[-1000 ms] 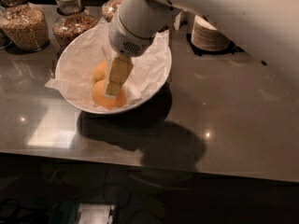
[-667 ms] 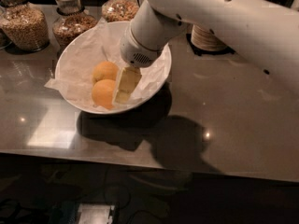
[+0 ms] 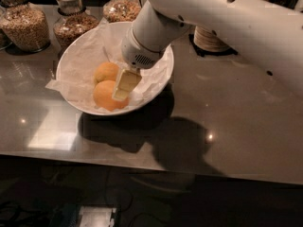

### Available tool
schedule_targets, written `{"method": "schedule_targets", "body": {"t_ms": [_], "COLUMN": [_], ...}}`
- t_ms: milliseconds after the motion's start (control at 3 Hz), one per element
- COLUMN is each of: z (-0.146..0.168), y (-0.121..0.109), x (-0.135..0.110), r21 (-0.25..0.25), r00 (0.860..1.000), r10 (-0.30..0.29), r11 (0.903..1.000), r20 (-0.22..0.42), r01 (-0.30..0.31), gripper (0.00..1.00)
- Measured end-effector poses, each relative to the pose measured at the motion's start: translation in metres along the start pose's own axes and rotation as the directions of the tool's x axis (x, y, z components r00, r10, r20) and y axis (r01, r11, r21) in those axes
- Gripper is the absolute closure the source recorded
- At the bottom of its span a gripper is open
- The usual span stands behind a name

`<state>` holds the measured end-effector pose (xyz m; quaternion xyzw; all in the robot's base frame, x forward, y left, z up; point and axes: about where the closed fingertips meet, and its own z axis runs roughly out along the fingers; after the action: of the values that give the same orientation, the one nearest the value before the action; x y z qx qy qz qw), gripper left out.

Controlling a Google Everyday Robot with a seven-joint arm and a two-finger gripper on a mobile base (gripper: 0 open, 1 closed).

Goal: Pick orange from white bowl

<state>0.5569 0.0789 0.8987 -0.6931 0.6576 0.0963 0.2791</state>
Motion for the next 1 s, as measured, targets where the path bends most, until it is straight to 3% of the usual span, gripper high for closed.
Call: {"method": "schedule_targets", "body": {"t_ms": [333,667,1000], "z": [0.0000,-0.0012,-0.0013], "y": [0.0001,0.0021,0.0045], "x": [0.0000,-0.0013,-0.0035], "r21": [0.000,-0.008,-0.025], "r00": [1.000,1.000,1.000], "r10": [0.000,0.004,0.007], "r11": [1.0000,1.0000,0.9997], "r20": [0.000,-0.003,-0.005], "r01": [0.000,-0.004,-0.007], "gripper": [0.53,0.49,0.26]}}
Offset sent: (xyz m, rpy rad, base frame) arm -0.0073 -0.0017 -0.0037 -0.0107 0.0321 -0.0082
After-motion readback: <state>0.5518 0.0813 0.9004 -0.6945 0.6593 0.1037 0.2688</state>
